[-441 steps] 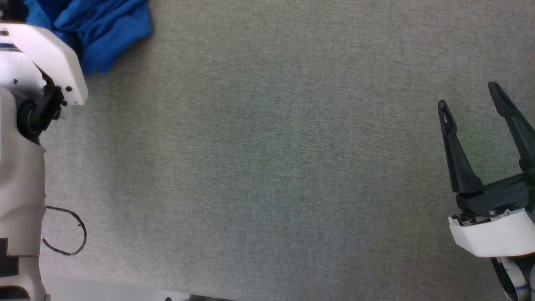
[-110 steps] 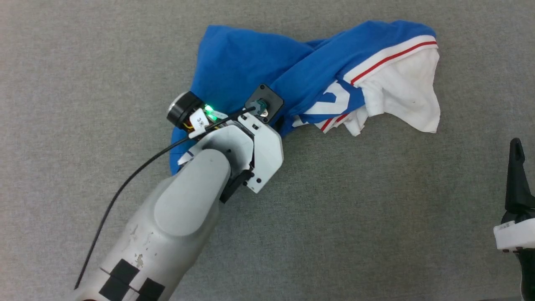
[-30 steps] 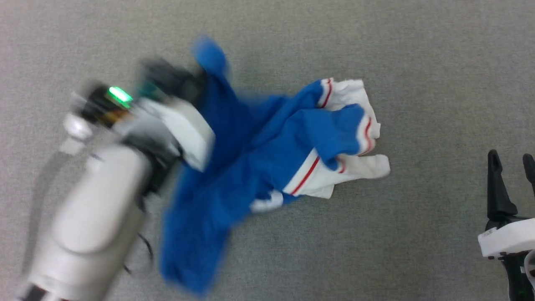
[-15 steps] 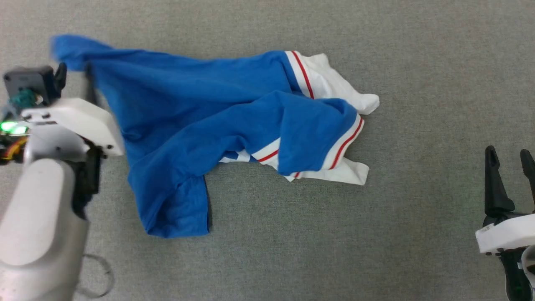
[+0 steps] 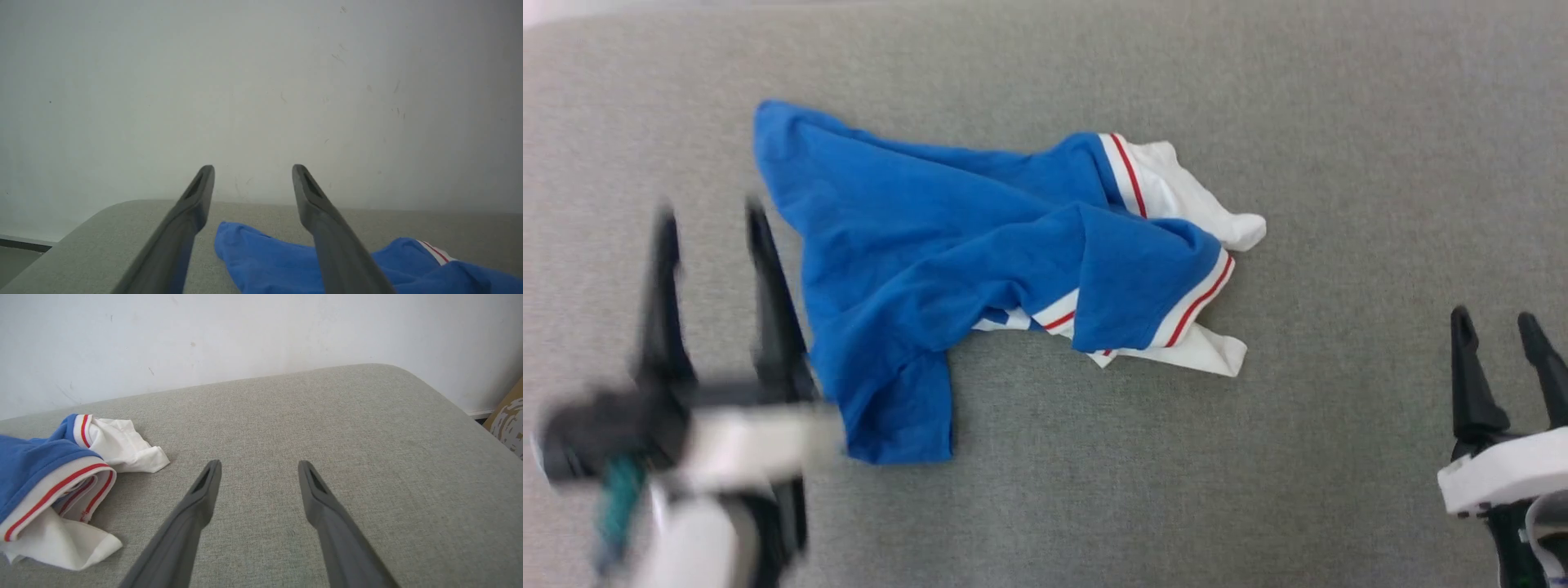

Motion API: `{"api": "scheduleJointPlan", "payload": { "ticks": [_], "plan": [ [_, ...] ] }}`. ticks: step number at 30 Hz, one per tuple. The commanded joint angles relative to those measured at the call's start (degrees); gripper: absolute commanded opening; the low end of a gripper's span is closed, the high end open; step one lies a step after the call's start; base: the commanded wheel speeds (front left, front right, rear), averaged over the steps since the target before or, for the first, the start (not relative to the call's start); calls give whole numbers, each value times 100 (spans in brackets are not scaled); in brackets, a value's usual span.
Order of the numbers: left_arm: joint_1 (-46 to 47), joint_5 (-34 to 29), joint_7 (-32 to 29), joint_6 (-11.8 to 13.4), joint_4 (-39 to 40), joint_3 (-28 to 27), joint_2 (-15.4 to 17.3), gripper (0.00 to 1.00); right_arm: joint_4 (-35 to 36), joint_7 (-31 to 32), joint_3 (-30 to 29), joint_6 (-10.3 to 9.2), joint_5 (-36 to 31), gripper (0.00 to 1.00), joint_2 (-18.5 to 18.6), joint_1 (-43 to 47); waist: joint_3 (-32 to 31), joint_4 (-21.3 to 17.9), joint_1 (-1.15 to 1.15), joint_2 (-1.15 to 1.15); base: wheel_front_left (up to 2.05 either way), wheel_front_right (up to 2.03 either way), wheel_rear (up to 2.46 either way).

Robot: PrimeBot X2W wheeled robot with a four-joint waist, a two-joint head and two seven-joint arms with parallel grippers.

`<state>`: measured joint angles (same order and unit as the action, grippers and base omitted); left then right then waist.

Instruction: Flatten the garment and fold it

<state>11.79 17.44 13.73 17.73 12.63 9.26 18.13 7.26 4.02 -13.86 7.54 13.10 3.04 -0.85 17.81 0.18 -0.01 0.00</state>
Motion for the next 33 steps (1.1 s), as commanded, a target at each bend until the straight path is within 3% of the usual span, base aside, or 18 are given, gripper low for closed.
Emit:
{"api": "scheduleJointPlan", "payload": {
  "ticks": [1, 8, 15, 21, 27, 28, 30, 33],
  "plan": [
    [-511, -146, 68, 108, 163, 75, -66, 100, 33, 23, 34, -5, -4, 100, -16, 94, -255, 166, 1, 0, 0, 0, 0],
    [-1741, -735, 123, 336, 303, 575, -415, 100, 168, 164, 186, -5, -14, 100, -16, 340, -480, 463, 1, 0, 0, 0, 0],
    [-1656, -770, 126, 134, 274, 541, -683, 100, 389, 783, 1165, -5, -536, 100, -4, 325, -464, 655, 1, 0, 0, 0, 0],
    [-1419, -849, 126, -81, 178, 559, -798, 100, 70, 1729, 2218, -5, -730, 100, 618, -263, -243, 804, 1, 0, 0, 0, 0],
    [-1296, -914, 126, -232, 53, 615, -975, 100, -904, 2152, 2829, -5, -849, 100, 1119, -892, -102, 1011, 1, 0, 0, 0, 0],
    [-1288, -924, 127, -246, 38, 609, -996, 100, -1069, 2226, 2928, -5, -778, 47, 1136, -926, -99, 1037, 1, 0, 0, 0, 0],
    [-1287, -940, 127, -269, 15, 580, -1027, 100, -1315, 2376, 3197, -5, -683, 0, 1250, -980, -105, 1060, 1, 0, 0, 0, 0],
    [-1324, -964, 127, -273, -12, 499, -1054, 100, -1407, 2339, 3257, -5, -480, 0, 1245, -1020, -147, 994, 1, 0, 0, 0, 0]
  ]
}}
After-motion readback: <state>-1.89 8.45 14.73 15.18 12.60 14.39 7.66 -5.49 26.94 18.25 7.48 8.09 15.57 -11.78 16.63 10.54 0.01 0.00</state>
